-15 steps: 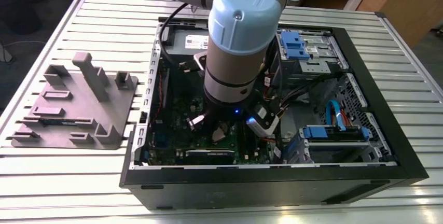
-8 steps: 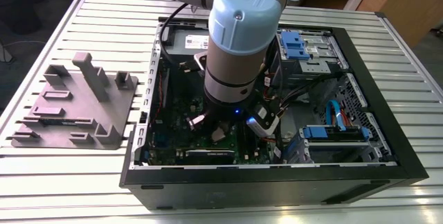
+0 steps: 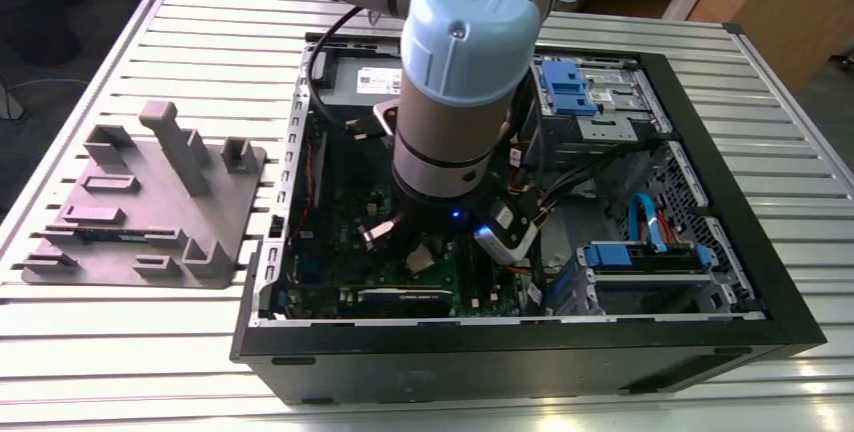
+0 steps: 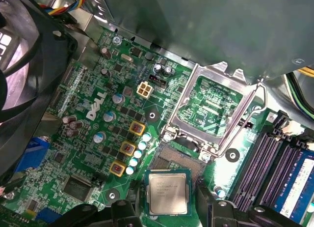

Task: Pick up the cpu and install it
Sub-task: 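Place the cpu into insertion slot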

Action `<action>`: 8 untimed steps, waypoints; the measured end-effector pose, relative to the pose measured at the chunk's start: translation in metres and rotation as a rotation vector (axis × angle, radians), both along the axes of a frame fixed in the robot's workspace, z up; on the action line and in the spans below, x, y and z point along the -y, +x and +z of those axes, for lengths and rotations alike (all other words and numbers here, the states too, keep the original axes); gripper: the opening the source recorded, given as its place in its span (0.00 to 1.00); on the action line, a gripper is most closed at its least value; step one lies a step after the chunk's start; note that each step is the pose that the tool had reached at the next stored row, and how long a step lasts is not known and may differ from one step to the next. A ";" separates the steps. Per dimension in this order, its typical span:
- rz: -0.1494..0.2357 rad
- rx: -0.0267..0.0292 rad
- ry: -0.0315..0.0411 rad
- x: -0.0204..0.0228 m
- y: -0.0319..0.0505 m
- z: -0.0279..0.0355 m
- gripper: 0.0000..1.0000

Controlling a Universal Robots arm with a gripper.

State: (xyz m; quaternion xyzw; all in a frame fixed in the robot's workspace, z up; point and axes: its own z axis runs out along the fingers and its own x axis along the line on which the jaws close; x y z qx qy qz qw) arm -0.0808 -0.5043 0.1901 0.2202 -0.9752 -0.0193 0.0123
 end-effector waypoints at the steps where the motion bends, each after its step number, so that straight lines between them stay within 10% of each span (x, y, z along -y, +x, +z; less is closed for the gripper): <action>1: 0.000 0.0001 0.0001 -0.0002 -0.0001 -0.0004 0.56; 8: 0.000 -0.0001 -0.0002 -0.0002 -0.0003 -0.0005 0.56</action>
